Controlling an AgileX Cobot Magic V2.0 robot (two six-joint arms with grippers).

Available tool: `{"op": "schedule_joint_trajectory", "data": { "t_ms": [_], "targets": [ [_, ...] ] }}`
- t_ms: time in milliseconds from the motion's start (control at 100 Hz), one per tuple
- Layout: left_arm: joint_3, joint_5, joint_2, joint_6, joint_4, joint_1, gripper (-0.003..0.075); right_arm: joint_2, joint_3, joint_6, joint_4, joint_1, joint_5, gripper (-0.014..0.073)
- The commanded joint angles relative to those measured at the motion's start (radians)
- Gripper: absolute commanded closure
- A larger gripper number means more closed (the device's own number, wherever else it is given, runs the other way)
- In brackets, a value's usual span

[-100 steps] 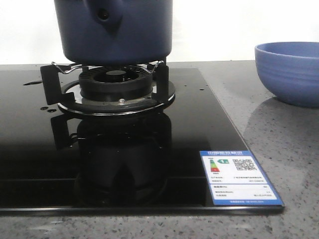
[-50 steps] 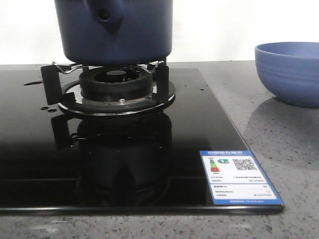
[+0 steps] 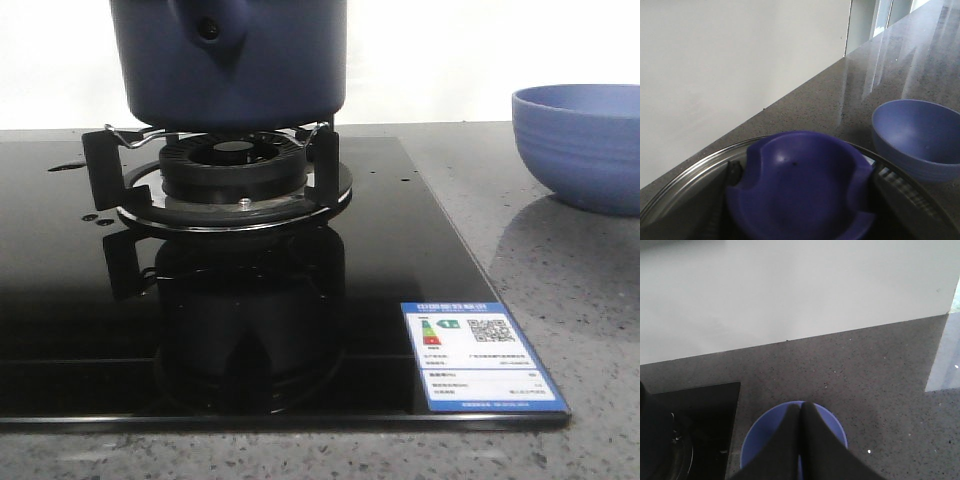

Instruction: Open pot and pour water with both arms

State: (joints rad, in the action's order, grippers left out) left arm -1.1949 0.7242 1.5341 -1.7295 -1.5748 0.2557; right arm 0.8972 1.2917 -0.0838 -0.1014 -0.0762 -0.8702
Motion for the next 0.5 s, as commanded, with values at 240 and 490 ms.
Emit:
{"op": "schedule_joint_trajectory", "data": {
  "t_ms": [240, 490],
  "targets": [
    [-0.039, 0.038, -0.002, -0.054, -0.106, 0.007, 0.053, -0.006, 0.027, 0.015, -0.003, -0.002, 0.042, 0.0657],
    [-0.039, 0.038, 0.006, -0.109, -0.154, 0.007, 0.0529, -0.006, 0.025, 0.015, -0.003, -0.002, 0.04, 0.0657]
  ]
}}
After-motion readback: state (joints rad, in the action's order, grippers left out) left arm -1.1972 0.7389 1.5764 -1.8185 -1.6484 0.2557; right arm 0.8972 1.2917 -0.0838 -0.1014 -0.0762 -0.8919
